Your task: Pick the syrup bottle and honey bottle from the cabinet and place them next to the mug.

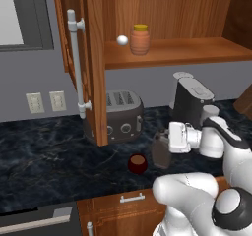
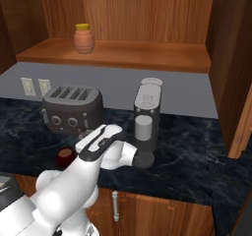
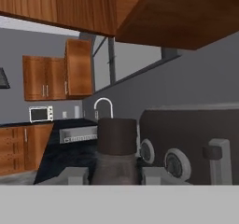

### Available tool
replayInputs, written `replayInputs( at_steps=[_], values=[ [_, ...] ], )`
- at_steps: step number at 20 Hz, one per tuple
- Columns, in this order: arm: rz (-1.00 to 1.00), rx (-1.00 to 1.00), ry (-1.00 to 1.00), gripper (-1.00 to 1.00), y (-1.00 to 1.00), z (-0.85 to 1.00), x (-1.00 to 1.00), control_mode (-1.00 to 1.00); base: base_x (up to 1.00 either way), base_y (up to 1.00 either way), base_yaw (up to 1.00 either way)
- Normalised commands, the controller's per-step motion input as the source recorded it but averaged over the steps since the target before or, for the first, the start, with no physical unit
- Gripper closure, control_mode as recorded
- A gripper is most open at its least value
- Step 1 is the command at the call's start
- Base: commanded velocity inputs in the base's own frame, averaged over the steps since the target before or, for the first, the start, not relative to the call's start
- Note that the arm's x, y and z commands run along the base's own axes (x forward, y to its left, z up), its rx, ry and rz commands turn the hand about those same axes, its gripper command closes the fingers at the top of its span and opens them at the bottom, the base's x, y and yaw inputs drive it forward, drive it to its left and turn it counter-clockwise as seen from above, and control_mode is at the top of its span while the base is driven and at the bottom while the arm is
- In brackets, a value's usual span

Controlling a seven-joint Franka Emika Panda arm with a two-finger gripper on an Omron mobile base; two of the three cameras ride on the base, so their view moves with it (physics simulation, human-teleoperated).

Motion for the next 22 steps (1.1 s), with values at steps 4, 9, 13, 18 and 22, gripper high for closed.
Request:
replayInputs(
  at_steps=[4,9,13,18,22],
  values=[
    [0.0,-0.01,0.0,1.0,0.02,-0.26,0.27,-1.0,0.0,0.0,0.0],
    [0.0,0.0,0.0,1.0,0.0,-0.19,0.15,-1.0,0.0,0.0,0.0],
    [0.0,-0.01,0.0,-1.0,0.02,-0.24,0.0,-1.0,0.0,0.0,0.0],
    [0.0,0.0,0.0,-1.0,0.0,-0.16,-0.03,-1.0,0.0,0.0,0.0],
    [0.0,0.0,0.0,-1.0,0.0,-0.11,-0.04,-1.0,0.0,0.0,0.0]
  ],
)
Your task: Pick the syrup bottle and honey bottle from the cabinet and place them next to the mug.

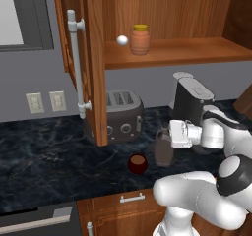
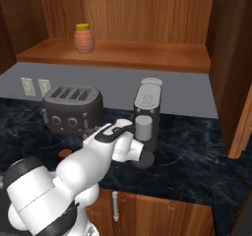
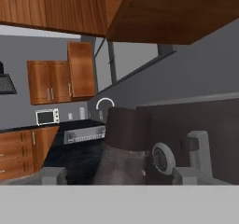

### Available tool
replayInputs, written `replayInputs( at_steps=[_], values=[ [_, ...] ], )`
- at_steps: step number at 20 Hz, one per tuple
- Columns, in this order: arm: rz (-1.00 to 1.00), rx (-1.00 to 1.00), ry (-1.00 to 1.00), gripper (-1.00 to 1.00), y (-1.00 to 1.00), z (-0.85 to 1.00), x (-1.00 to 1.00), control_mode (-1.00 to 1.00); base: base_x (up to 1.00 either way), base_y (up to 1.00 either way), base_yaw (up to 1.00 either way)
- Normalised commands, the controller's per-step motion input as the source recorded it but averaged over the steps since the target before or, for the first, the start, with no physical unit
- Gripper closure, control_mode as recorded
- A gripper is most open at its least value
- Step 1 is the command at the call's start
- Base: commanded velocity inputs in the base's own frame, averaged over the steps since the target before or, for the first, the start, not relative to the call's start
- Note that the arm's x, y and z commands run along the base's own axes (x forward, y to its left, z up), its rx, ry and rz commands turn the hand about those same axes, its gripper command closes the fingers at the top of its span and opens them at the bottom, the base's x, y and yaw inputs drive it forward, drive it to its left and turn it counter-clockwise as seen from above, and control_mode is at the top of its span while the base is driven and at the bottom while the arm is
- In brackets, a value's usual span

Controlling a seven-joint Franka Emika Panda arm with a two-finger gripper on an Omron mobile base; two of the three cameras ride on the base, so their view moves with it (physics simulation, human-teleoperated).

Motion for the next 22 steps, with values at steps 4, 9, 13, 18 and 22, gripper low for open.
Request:
replayInputs(
  at_steps=[4,9,13,18,22],
  values=[
    [0.0,0.0,0.0,-1.0,0.0,-0.04,-0.06,-1.0,0.0,0.0,0.0],
    [0.0,0.0,0.0,-1.0,0.0,0.0,-0.1,-1.0,0.0,0.0,0.0],
    [0.0,0.0,0.0,-1.0,0.0,0.0,0.0,-1.0,0.0,0.0,0.0],
    [0.0,0.0,0.0,-1.0,0.0,0.0,0.0,-1.0,0.0,0.0,0.0],
    [0.0,0.0,-0.01,-1.0,-0.37,0.0,-0.03,-1.0,0.0,0.0,0.0]
  ],
)
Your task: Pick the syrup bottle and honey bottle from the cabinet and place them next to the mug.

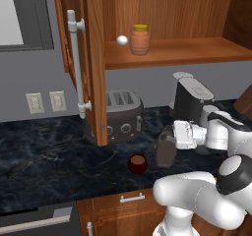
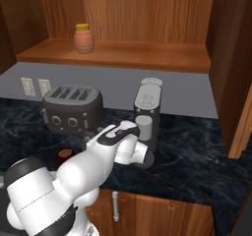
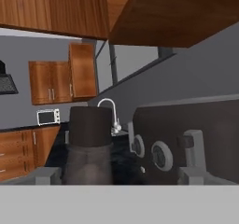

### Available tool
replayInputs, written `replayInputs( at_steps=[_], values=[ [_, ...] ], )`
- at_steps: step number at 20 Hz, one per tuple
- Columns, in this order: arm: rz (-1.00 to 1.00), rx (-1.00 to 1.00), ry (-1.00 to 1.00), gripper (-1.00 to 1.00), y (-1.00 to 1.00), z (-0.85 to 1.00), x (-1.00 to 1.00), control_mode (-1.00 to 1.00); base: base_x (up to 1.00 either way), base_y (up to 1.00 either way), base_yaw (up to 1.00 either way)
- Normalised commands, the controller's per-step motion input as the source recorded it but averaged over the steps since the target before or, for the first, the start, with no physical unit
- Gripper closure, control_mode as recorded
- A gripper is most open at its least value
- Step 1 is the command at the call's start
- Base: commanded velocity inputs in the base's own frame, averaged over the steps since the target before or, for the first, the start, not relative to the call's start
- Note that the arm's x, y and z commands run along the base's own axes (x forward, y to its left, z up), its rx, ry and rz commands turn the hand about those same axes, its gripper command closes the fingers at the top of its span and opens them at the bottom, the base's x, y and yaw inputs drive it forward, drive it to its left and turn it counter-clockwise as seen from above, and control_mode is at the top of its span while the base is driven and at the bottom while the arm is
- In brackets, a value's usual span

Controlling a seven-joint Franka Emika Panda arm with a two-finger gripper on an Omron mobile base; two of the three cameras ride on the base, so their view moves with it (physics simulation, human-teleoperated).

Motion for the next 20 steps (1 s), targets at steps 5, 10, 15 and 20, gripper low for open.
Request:
replayInputs(
  at_steps=[5,10,15,20],
  values=[
    [0.0,0.05,-0.05,-1.0,-0.69,0.0,-0.17,-1.0,0.0,0.0,0.0],
    [0.0,0.04,-0.04,-1.0,-0.36,0.0,-0.17,-1.0,0.0,0.0,0.0],
    [0.0,0.03,-0.01,-1.0,0.09,0.56,-0.02,-1.0,0.0,0.0,0.0],
    [-0.07,0.02,0.0,-1.0,0.35,0.89,-0.06,-1.0,0.0,0.0,0.0]
  ],
)
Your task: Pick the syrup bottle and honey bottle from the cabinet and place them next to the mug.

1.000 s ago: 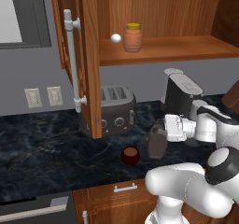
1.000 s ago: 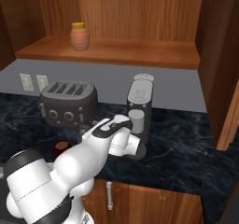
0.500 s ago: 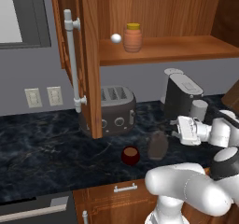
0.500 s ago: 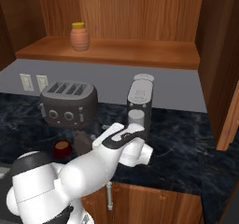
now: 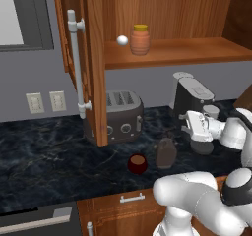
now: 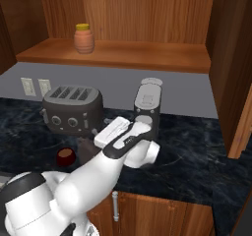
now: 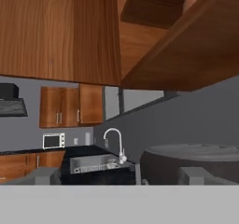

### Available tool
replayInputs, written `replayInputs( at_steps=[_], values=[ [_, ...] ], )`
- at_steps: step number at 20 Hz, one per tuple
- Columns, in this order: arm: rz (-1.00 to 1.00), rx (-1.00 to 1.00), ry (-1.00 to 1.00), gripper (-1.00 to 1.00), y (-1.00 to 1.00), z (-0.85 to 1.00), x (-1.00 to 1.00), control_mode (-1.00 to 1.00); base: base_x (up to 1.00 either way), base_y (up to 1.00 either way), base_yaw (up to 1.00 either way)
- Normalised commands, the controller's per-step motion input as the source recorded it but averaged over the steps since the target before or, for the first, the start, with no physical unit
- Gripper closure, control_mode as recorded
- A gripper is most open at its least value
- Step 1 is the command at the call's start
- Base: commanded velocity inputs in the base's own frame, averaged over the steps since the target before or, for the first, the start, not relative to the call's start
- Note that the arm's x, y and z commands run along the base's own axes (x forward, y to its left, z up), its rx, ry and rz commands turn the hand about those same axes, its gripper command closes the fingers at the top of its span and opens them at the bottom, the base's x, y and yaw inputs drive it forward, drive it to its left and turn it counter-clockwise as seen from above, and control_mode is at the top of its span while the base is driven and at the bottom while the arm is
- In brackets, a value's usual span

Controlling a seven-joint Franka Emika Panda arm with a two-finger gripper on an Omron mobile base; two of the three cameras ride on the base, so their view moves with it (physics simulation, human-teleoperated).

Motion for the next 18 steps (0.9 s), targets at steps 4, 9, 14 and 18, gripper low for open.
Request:
replayInputs(
  at_steps=[4,9,14,18],
  values=[
    [-0.12,0.02,0.0,-1.0,0.2,0.71,-0.2,-1.0,0.0,0.0,0.0],
    [-0.11,0.0,0.0,-1.0,0.19,0.6,-0.46,-1.0,0.0,0.0,0.0],
    [-0.08,0.0,-0.01,-1.0,0.53,0.52,-0.76,-1.0,0.0,0.0,0.0],
    [-0.09,0.0,-0.02,-1.0,0.79,0.73,-0.82,-1.0,0.0,0.0,0.0]
  ],
)
